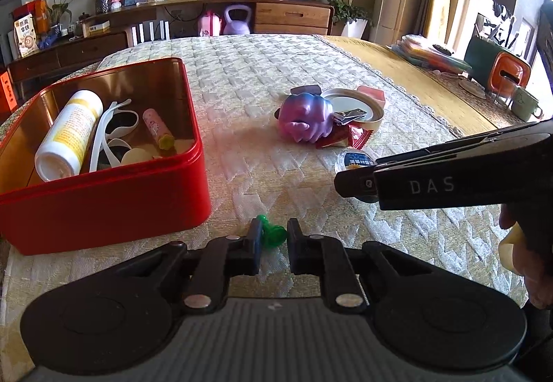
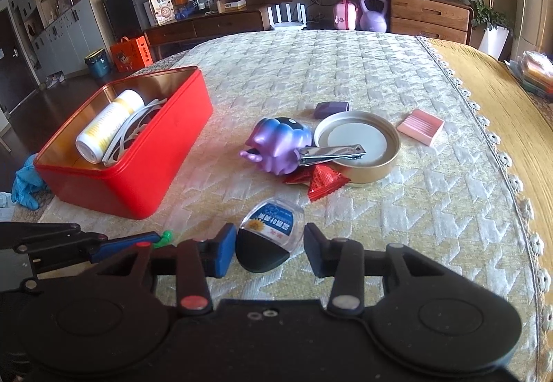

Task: Organize rigid objects
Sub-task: 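Carry the pushpin with the left tool while the right tool carries the black bottle over the tin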

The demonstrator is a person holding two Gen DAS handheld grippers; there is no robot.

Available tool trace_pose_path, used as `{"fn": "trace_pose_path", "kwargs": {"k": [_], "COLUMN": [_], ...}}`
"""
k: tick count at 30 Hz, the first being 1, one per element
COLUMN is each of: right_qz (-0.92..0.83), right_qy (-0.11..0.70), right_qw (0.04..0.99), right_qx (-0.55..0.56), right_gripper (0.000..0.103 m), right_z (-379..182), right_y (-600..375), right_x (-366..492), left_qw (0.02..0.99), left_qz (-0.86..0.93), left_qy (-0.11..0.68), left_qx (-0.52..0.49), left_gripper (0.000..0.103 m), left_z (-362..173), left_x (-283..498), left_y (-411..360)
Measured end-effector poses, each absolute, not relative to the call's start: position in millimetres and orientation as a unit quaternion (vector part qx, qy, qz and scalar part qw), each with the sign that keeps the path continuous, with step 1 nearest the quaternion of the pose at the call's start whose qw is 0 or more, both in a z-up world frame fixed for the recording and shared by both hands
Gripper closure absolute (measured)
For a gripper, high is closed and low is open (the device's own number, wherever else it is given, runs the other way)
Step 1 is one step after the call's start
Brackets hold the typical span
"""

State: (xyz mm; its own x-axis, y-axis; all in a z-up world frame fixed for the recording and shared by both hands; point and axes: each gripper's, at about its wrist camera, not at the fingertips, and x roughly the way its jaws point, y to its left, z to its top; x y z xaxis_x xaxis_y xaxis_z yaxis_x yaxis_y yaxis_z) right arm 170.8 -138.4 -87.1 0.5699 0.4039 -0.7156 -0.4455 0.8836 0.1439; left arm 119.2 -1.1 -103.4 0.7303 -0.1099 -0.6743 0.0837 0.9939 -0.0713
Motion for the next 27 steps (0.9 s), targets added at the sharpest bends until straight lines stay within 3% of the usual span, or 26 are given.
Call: {"fn": "trace_pose_path", "kwargs": {"k": [27], "right_qz": [0.297], "right_qy": [0.351], "right_qw": [0.887], "right_qx": [-0.03], "right_gripper": [0.061], "right_z": [-22], "right_y": [-124], "right_x": [138], "left_qw": [0.949], "left_qz": [-0.029], "left_qy": [0.311], "left_qx": [-0.041], "left_gripper": [0.088], "left_z": [-34], "left_x": [92], "left_y": [35]}}
